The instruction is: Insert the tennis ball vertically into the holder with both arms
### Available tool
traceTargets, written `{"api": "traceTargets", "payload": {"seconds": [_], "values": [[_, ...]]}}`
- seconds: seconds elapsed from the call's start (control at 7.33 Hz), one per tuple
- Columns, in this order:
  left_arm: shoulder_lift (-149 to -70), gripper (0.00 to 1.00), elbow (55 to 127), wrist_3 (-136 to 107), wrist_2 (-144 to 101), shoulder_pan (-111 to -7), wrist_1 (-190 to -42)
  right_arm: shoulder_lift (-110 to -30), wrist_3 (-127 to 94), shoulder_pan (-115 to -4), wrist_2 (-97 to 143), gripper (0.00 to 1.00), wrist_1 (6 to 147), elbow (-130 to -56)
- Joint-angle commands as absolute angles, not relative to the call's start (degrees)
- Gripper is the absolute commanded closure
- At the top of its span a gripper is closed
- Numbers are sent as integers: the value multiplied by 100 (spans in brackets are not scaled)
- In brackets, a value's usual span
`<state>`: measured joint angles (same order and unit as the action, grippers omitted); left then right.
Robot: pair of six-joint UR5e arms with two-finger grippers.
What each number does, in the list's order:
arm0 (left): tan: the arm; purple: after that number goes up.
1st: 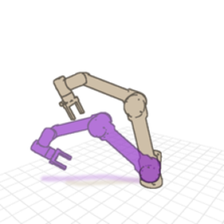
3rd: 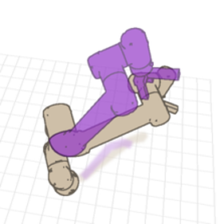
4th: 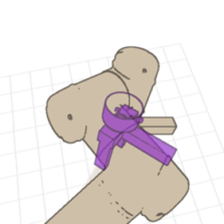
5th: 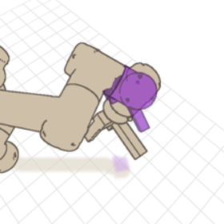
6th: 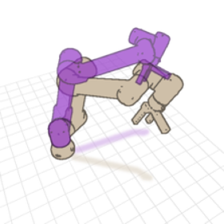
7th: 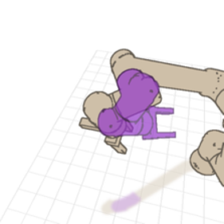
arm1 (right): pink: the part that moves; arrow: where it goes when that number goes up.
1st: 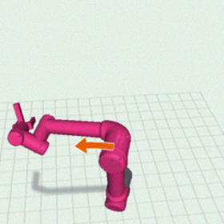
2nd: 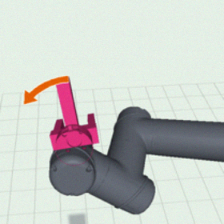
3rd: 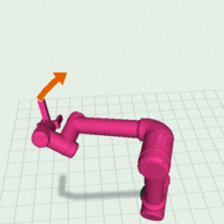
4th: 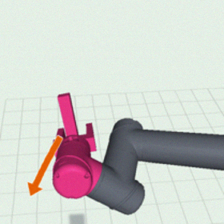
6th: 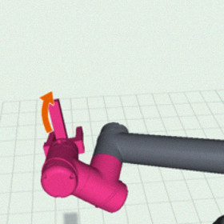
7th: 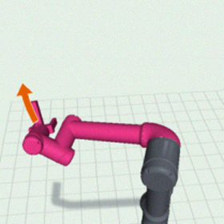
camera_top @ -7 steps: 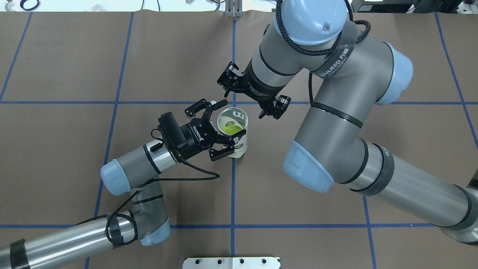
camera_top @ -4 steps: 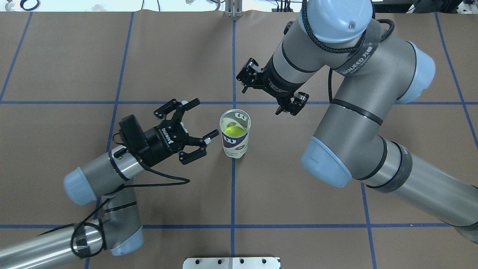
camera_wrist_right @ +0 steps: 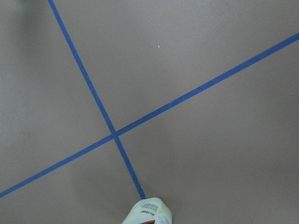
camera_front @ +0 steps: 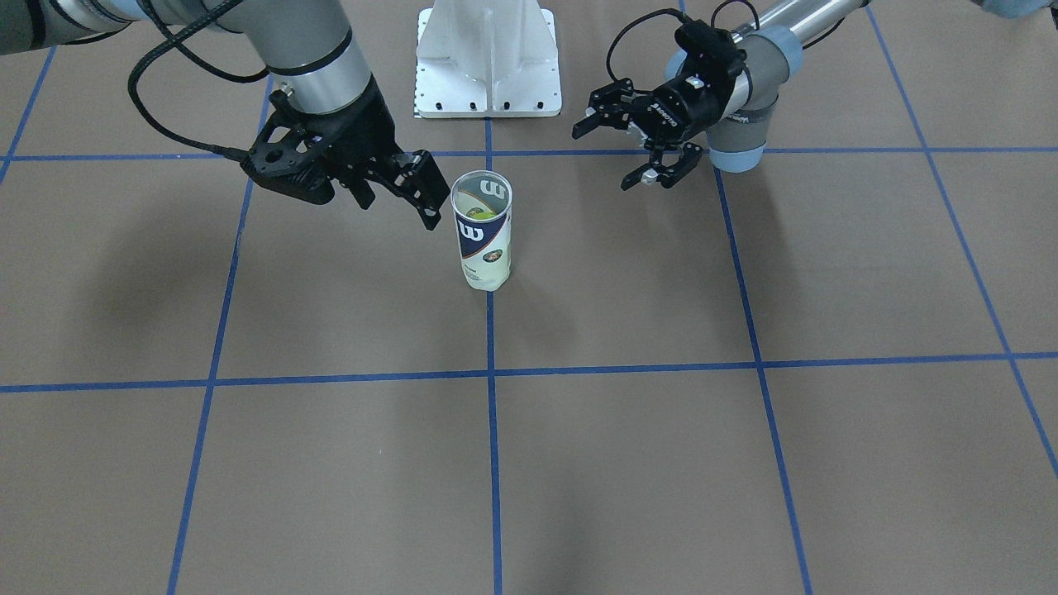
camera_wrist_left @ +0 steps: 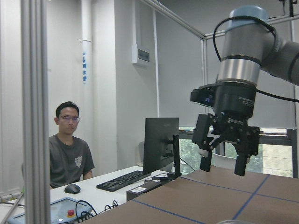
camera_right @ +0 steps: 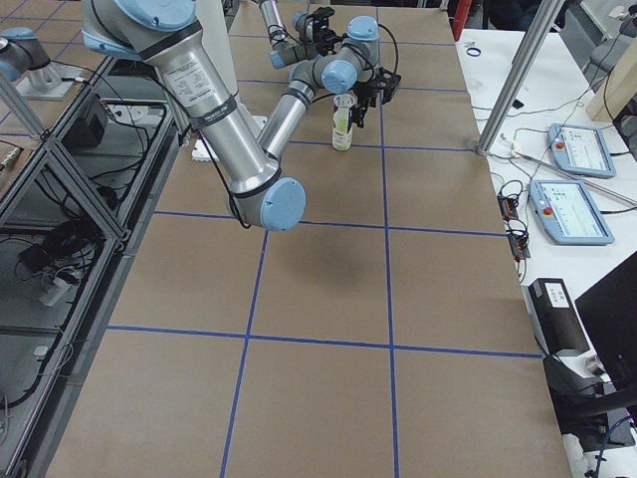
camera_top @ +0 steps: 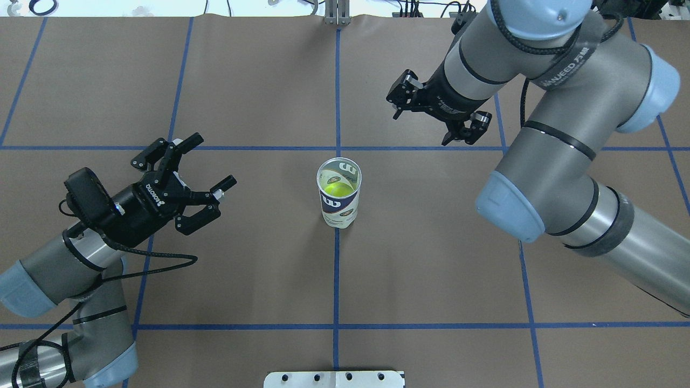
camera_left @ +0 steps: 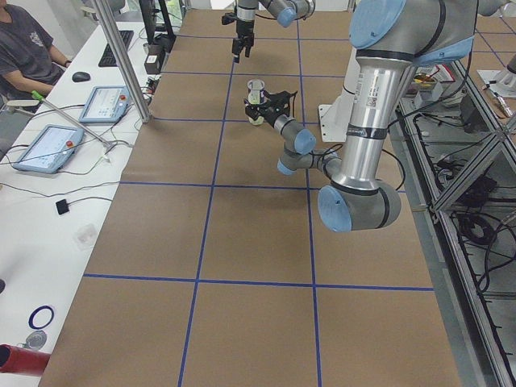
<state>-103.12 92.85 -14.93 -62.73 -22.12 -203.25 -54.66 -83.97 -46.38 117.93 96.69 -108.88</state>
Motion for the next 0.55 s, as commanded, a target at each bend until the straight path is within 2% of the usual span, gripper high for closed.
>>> {"api": "traceTargets", "payload": {"seconds": [0.0, 0.27, 0.41], "values": [[-10257, 2, 9221, -1705, -5495, -2259, -20198, -5914, -7377, -5131, 11848, 1, 9668, -10890], [-10397, 12, 9211, -1723, -5423, -2294, -19778, -6133, -6745, -5439, 11830, 1, 9677, -10828], [-10293, 12, 9167, -1705, -5423, -2451, -19219, -6239, -6367, -5641, 11830, 1, 9677, -10811]]}}
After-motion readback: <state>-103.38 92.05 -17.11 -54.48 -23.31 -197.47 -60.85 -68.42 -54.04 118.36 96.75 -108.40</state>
